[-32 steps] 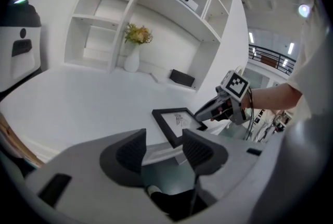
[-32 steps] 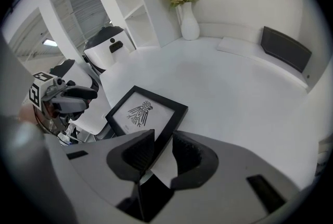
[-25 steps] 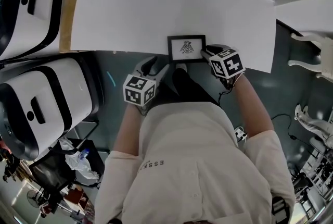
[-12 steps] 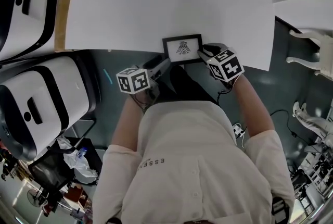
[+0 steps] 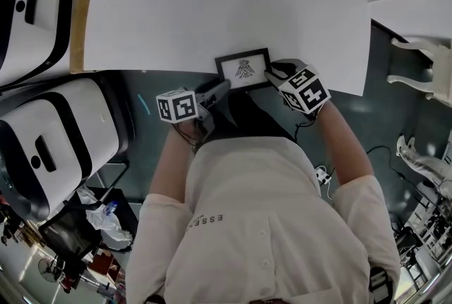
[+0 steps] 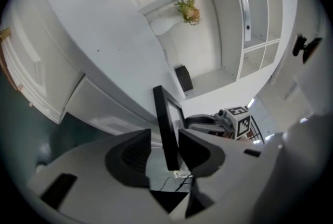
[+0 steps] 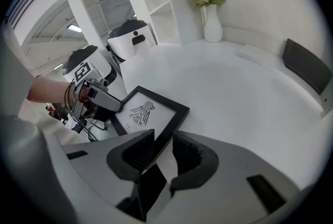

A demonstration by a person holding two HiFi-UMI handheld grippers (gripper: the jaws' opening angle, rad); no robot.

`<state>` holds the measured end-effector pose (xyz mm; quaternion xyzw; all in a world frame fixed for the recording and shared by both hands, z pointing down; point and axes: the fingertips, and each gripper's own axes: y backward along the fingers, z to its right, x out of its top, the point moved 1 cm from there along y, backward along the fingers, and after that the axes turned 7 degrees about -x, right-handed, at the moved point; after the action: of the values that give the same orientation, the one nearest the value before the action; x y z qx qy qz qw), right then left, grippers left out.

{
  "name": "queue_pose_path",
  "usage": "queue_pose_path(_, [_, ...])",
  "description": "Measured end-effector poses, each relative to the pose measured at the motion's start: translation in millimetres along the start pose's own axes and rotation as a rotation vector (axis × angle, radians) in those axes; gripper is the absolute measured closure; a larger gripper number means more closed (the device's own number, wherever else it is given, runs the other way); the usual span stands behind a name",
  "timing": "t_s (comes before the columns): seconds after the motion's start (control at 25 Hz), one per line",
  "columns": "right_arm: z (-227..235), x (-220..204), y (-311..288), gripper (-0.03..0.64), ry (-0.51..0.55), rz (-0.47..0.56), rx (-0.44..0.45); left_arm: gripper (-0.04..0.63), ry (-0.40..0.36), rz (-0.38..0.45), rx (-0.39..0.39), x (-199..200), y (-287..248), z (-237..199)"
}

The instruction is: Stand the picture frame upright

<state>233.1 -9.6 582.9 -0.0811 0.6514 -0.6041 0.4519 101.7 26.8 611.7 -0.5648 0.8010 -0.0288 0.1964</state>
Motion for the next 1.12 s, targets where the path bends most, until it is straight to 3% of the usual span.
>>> queue_pose_path(0.2, [-1,0,0,0.497,0.046,-0.009,0.031,0.460,0.031,-0.048,-0.064,-6,-7,4])
queue_pose_path(0.32, [0,0,0,0.495,0.054,-0.017,0.044,0.492,0.073,-0.028,-0.115,-3,-10,13])
queue_pose_path(0.56, [0,1,-1,0.491,0.035,0.015,0.063,0.507,0.115,0.016,-0.145,-1,-8,15])
queue_pose_path(0.72, [4,2,2,0.447,0.036,0.061,0.084,0.522,0.101,0.042,-0.161,5,-5,22])
queue_pose_path(0.92, [6,-2,3,0.436,-0.063,0.074,0.167,0.523,0.075,0.038,-0.181,13,-5,32])
queue_pose_path(1.12, [8,2,6,0.436,-0.288,0.134,0.338,0.525,0.060,0.031,-0.192,21,-2,35])
